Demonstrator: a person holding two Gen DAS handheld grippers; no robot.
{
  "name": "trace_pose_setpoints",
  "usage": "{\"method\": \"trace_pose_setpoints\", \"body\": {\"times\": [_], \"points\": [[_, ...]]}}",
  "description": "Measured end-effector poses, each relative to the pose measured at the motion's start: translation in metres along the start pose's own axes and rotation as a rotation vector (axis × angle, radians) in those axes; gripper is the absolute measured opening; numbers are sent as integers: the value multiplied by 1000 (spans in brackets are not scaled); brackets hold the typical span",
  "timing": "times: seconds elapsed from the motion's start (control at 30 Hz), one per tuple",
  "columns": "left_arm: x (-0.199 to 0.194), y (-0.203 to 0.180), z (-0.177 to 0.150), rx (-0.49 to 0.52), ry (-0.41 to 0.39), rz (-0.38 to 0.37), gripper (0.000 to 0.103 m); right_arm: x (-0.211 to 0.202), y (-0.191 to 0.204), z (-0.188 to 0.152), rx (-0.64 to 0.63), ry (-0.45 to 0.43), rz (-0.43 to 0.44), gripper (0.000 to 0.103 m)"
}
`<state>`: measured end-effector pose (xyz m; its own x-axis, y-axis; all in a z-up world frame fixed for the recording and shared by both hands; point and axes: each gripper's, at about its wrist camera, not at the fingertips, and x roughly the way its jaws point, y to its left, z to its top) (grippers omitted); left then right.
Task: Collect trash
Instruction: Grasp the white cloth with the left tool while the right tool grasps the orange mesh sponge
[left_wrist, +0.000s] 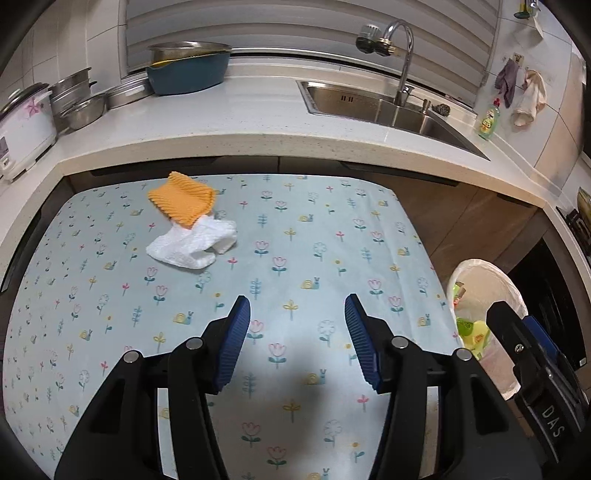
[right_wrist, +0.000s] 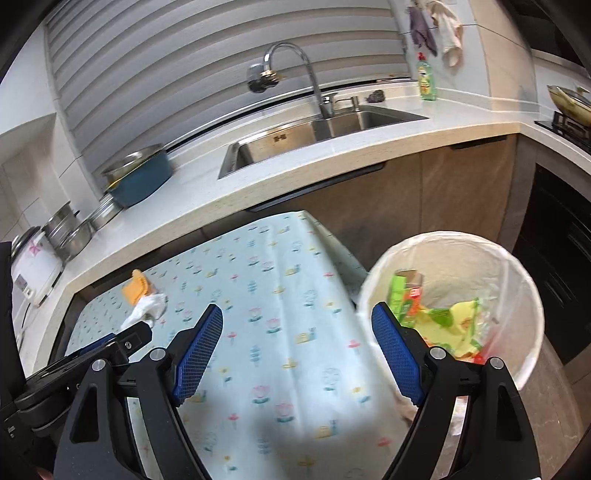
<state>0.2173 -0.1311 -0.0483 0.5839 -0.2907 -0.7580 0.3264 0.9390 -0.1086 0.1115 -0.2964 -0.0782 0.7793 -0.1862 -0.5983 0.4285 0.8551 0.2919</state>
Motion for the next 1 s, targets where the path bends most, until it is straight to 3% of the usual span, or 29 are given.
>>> {"method": "trace_pose_setpoints", "body": {"times": [0.27,0.57,1.0], "points": [[6,43,5,-34,2,36,51,15,49,-6,-56,21,38,80],[32,81,22,-9,9,80,56,39,78,-8,-79,43,50,80],[85,96,37,-8,45,41,56,97,109,-6,-94,86,70,80]]}}
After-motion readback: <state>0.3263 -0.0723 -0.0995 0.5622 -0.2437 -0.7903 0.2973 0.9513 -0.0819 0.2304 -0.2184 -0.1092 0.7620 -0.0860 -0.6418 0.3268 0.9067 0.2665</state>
